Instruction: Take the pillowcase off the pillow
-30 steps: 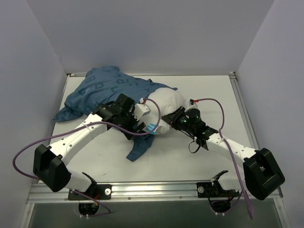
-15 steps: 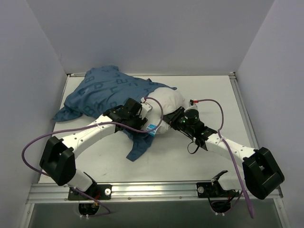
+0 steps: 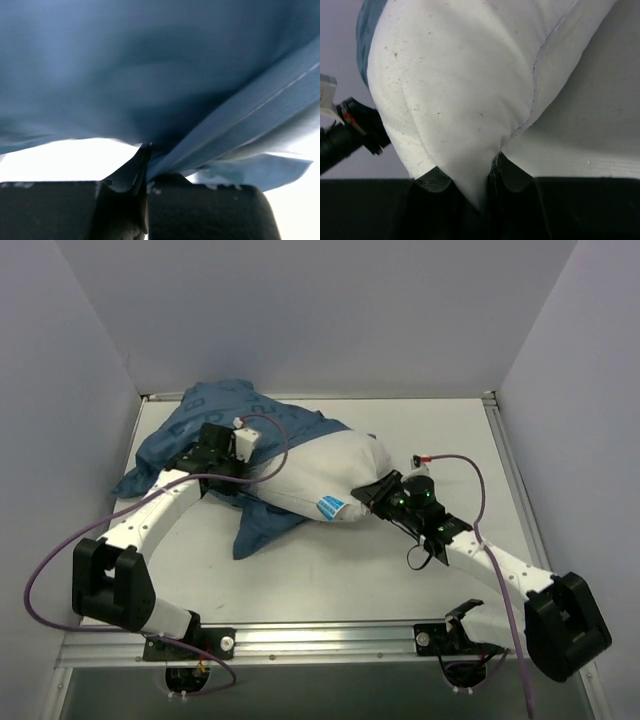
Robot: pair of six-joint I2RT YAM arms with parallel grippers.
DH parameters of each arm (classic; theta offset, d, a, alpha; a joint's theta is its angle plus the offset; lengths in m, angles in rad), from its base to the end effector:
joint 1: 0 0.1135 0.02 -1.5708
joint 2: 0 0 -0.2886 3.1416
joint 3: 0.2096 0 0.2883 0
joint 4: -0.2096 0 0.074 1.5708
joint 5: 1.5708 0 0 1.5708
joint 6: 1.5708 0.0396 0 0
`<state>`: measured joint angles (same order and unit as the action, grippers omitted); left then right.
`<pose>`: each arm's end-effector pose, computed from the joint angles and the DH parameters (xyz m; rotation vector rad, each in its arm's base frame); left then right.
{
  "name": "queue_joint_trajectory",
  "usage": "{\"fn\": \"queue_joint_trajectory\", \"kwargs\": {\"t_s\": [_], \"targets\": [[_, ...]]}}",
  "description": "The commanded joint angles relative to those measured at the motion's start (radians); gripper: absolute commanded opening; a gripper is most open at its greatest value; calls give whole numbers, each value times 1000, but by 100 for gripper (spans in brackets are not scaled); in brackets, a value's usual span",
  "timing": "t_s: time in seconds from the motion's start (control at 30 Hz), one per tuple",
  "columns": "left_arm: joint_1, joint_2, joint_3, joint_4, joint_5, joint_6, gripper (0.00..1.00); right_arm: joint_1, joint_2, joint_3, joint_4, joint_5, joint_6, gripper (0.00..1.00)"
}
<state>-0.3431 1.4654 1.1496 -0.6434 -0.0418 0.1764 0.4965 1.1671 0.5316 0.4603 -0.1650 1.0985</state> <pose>0.3222 -0.1133 0.2770 0.6334 2.4482 -0.0138 0.2435 0.1393 0.2401 0.4444 1.8829 1.2696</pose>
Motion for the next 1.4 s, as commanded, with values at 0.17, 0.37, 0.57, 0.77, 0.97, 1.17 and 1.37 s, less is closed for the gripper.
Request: {"fn": "queue_joint_trajectory", "kwargs": {"t_s": [0.17, 0.37, 0.57, 0.77, 0.97, 1.17, 1.37], "targets": [[202, 5, -13, 175, -26, 155, 2, 8, -138, -154, -94, -18, -14, 0], [248, 189, -107, 337, -78, 227, 2, 59, -46, -116, -101, -82, -66, 0], [279, 79, -38, 107, 299, 313, 36, 86, 9, -88, -179, -128, -147, 0], [270, -125, 136, -467, 764, 726, 87, 140, 115, 5, -297, -195, -294, 0], [91, -16, 462, -592, 780, 512, 89, 267, 209, 67, -319, -257, -351, 0], [-190, 215, 642, -265, 429, 256, 97, 298, 184, 91, -399, -215, -405, 0], [-246, 527, 898, -274, 327, 209, 93, 304, 106, 70, -396, -186, -397, 0]]}}
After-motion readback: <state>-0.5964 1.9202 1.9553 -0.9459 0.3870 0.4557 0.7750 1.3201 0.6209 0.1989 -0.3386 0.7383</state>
